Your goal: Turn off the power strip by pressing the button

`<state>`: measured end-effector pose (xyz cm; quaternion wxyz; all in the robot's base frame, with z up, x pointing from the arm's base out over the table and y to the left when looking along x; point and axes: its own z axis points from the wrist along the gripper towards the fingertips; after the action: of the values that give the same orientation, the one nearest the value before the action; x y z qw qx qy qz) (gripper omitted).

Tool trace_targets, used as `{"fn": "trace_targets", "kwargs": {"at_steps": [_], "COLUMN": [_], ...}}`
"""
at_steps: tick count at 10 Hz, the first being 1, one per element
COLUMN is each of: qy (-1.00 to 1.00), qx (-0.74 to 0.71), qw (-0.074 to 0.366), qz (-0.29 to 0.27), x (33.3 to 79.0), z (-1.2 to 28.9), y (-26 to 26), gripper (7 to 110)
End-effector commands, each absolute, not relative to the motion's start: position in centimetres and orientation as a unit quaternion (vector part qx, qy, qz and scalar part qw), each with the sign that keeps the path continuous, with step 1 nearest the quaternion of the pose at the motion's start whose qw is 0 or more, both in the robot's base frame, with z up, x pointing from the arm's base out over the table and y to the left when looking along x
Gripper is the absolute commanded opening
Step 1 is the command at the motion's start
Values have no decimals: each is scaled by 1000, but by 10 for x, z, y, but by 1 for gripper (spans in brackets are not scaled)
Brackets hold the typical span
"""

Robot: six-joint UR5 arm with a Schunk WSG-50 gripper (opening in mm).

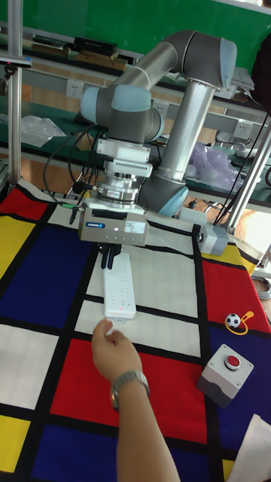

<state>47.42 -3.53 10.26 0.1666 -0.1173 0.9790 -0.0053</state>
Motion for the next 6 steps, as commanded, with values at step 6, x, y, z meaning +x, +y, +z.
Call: {"fn": "trace_targets", "kwargs": {"at_steps": [6], "qy": [965], "qx": [-246], "qw": [71], "qz": [56], "x": [404], "z": [109], "y": [-8], "gripper": [7]}}
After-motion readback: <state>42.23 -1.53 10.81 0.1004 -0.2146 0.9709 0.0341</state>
